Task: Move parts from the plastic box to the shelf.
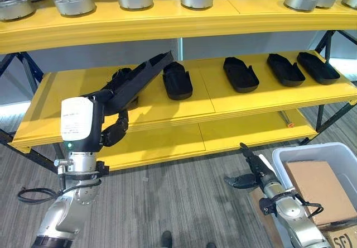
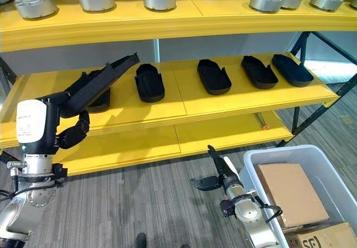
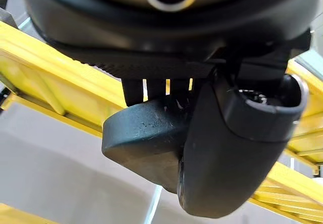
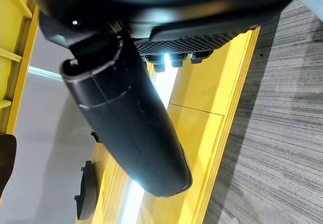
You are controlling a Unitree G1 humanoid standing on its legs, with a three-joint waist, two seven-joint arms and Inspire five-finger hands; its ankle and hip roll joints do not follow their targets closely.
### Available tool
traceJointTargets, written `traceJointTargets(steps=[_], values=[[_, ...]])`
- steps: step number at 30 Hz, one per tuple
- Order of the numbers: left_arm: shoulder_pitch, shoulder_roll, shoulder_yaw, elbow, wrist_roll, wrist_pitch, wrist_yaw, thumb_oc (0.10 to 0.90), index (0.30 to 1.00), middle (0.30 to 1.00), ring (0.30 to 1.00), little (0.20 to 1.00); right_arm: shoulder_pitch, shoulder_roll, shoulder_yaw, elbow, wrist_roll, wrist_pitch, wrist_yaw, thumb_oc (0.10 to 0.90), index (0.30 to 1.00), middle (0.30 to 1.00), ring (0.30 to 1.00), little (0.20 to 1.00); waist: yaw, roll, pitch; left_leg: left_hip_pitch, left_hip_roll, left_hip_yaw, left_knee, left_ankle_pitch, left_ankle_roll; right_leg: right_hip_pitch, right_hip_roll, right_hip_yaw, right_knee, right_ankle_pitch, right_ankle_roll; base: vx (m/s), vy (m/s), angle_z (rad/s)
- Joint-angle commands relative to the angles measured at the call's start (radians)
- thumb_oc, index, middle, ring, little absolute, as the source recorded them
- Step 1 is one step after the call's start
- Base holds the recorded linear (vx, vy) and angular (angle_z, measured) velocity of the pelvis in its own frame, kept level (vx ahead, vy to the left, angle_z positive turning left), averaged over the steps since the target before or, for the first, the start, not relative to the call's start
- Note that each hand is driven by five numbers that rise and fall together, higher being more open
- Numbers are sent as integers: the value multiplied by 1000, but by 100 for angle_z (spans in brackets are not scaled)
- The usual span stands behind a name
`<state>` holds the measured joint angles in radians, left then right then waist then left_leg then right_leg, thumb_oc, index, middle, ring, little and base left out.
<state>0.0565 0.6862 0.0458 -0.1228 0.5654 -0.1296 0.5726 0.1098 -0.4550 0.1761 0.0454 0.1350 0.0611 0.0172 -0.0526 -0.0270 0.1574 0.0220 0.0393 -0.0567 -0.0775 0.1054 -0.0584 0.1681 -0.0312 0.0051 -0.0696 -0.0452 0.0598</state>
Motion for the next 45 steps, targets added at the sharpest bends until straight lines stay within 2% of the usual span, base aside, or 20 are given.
traceJointTargets(steps=[1,2,4,6,7,11,12,15,19,20,22,25,26,30,34,36,39,44,45], values=[[-139,41,117,-47,5,-22,152,400,300,300,300,300,-76,-36,-17,-94,19,-106,-9,900,1000,1000,1000,1000,-35,-3,-51,34,-93,157,113,-157,65,-94,50,-33,76,36,5,0,-93,24],[-150,42,111,-39,7,-29,152,400,300,300,300,300,-72,-40,-17,-87,21,-108,-21,900,1000,1000,1000,1000,-47,-6,-41,24,-69,204,144,-162,55,-98,41,-53,96,31,5,-47,-24,28],[-170,39,98,-35,10,-30,144,400,300,300,300,300,-71,-44,-23,-80,23,-111,-35,900,1000,1000,1000,1000,-65,-7,-30,8,-22,255,181,-158,36,-108,30,-78,128,20,1,-64,12,61],[-182,56,91,-32,-5,-24,148,400,300,300,300,300,-75,-49,-23,-66,22,-127,-36,900,1000,1000,1000,1000,-74,-2,-19,-6,20,261,196,-143,22,-120,24,-87,162,1,-8,-51,54,67],[-184,59,90,-31,-7,-23,150,400,300,300,300,300,-75,-50,-23,-64,22,-130,-35,900,1000,1000,1000,1000,-76,-1,-18,-7,25,260,196,-140,20,-122,23,-88,167,-2,-10,-17,91,35],[-145,73,121,-34,-23,-6,172,400,300,300,300,300,-60,-75,-21,-65,10,-153,1,900,1000,1000,1000,1000,-91,14,-17,17,149,208,124,-2,-34,-132,11,-84,219,-54,-24,15,175,0],[-138,77,124,-36,-23,1,176,400,300,300,300,300,-55,-87,-24,-66,15,-164,6,900,1000,1000,1000,1000,-95,15,-18,19,192,206,112,35,-44,-135,1,-89,232,-63,-23,14,206,-13],[-129,89,125,-30,-32,14,186,400,300,300,300,300,-46,-112,-30,-72,25,-182,11,900,1000,1000,1000,1000,-111,22,-17,25,266,209,63,125,-73,-151,-17,-107,281,-96,-27,0,198,0],[-162,107,102,-4,-48,25,197,400,300,300,300,300,-44,-142,-42,-64,30,-200,13,900,1000,1000,1000,1000,-142,37,-11,17,332,257,-3,170,-95,-170,-58,-131,339,-125,-20,8,280,2],[-167,107,99,-1,-48,27,197,400,300,300,300,300,-44,-144,-44,-64,31,-199,13,900,1000,1000,1000,1000,-144,37,-10,15,334,259,-4,170,-96,-171,-60,-132,344,-128,-19,59,330,24],[-190,115,80,3,-61,51,178,400,300,300,300,300,-48,-153,-55,-48,25,-207,26,900,1000,1000,1000,1000,-157,54,-6,20,337,281,-10,132,-98,-180,-84,-144,394,-151,-8,114,404,27],[-200,103,69,2,-52,53,151,400,300,300,300,300,-41,-139,-62,-47,22,-190,18,900,1000,1000,1000,1000,-156,66,-6,49,304,297,0,87,-95,-179,-106,-153,434,-166,0,145,350,25],[-204,99,63,0,-49,52,137,400,300,300,300,300,-35,-131,-66,-52,28,-179,12,900,1000,1000,1000,1000,-152,67,-7,63,280,291,3,65,-93,-163,-115,-149,414,-152,11,130,248,16],[-224,90,46,15,-23,39,153,400,300,300,300,300,-36,-110,-62,-53,18,-174,-15,900,1000,1000,1000,1000,-149,65,-14,86,237,284,-1,33,-90,-131,-140,-136,326,-94,45,120,216,6],[-233,99,66,10,-4,67,153,400,300,300,300,300,-56,-82,-48,-50,6,-165,-40,900,1000,1000,1000,1000,-128,70,-25,109,209,306,-5,-4,-88,-109,-191,-164,252,-36,95,107,138,5],[-224,118,91,29,-21,63,157,400,300,300,300,300,-66,-59,-23,-69,-2,-146,-61,900,1000,1000,1000,1000,-104,60,-38,114,198,330,-2,-21,-82,-89,-227,-201,192,9,125,125,68,-1],[-214,128,111,42,-18,60,156,400,300,300,300,300,-74,-47,-13,-78,-8,-129,-69,900,1000,1000,1000,1000,-85,47,-48,115,191,349,0,-33,-73,-78,-245,-219,152,39,147,98,55,-15],[-240,137,92,74,-23,53,139,400,300,300,300,300,-68,-43,-20,-86,-13,-123,-86,900,1000,1000,1000,1000,-74,31,-52,100,175,344,11,-45,-56,-77,-259,-213,153,49,161,86,130,-8],[-253,138,82,76,-19,44,127,400,300,300,300,300,-65,-37,-28,-84,-10,-126,-94,900,1000,1000,1000,1000,-68,25,-54,94,160,341,13,-53,-45,-77,-270,-213,153,59,165,82,195,-11]])
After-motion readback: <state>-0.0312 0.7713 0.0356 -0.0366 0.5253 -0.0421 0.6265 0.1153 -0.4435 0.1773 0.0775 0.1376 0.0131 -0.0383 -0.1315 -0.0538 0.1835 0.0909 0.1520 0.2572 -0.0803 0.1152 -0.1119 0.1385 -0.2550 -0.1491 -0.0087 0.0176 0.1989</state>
